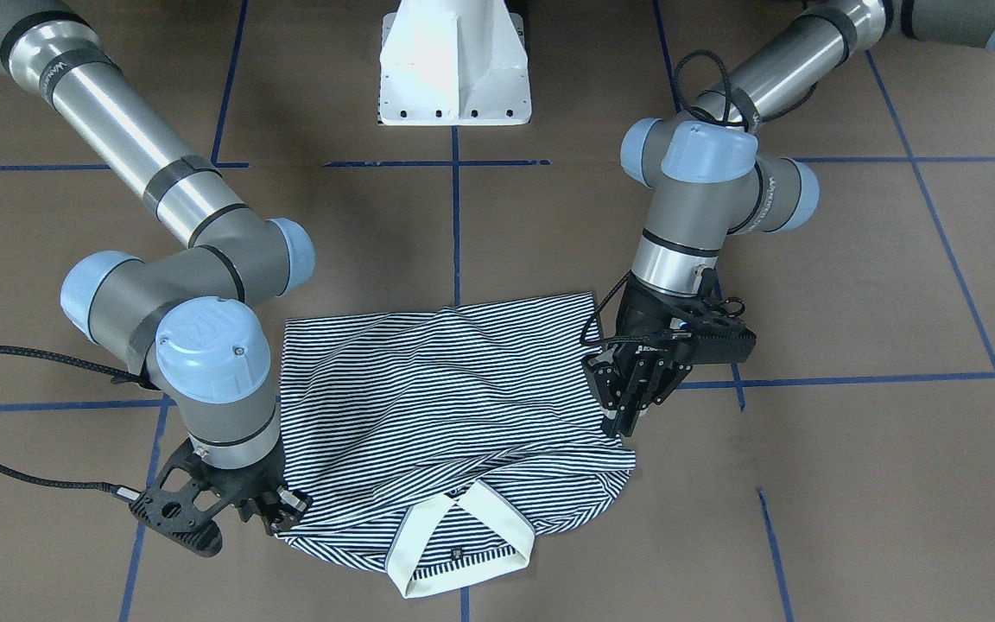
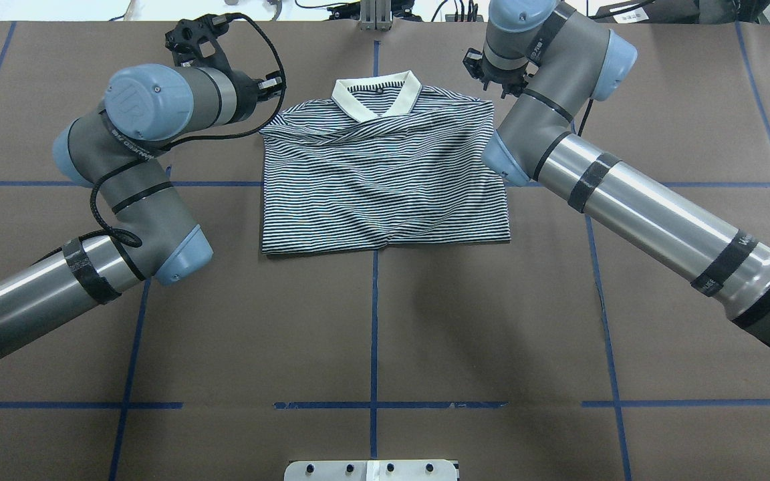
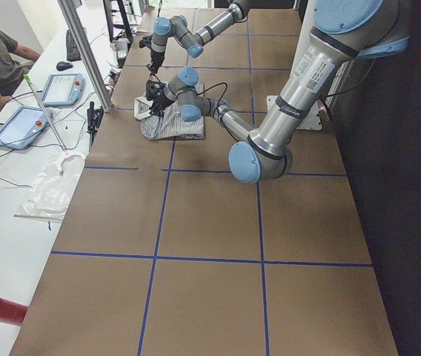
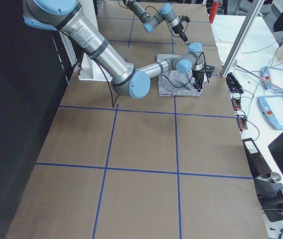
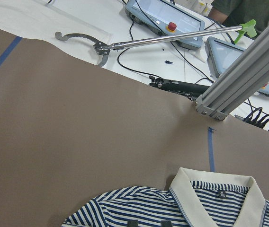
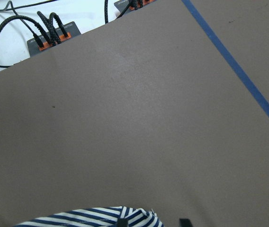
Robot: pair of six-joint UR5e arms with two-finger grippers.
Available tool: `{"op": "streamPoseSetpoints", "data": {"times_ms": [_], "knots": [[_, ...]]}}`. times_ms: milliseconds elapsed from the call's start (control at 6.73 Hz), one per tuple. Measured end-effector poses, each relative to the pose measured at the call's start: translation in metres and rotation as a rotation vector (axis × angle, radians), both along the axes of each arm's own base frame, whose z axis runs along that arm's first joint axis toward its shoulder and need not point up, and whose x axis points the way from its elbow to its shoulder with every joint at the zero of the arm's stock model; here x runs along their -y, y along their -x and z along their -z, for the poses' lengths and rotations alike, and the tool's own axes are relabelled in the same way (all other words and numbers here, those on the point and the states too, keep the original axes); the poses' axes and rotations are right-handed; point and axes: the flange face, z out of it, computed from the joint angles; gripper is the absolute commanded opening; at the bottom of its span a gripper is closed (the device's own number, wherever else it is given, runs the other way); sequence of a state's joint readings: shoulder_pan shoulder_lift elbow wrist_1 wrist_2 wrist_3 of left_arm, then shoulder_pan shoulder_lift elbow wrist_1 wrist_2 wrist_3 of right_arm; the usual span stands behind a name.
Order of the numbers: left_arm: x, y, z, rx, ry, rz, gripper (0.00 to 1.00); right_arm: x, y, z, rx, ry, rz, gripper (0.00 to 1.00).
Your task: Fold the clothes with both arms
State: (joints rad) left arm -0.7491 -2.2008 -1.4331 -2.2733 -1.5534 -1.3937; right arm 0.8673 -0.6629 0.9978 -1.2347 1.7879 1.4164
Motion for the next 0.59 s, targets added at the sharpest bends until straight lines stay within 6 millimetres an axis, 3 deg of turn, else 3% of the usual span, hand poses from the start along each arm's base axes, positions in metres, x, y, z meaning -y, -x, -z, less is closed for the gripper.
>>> {"op": "streamPoseSetpoints", "data": {"times_ms": [149,297,595], "knots": [[-0.001,0.016,-0.002,-0.017,0.005,-0.029,0.28,-0.006,-0.006,0.008,0.030,-0.004,-0.002,0.70],[0.005,0.047,-0.004,-0.050,0.024,-0.086,0.28,-0.032,-0.014,0.013,0.100,0.010,-0.005,0.71],[0.015,0.091,-0.008,-0.087,0.047,-0.156,0.28,-0.120,-0.017,0.003,0.225,0.078,-0.027,0.73]]}}
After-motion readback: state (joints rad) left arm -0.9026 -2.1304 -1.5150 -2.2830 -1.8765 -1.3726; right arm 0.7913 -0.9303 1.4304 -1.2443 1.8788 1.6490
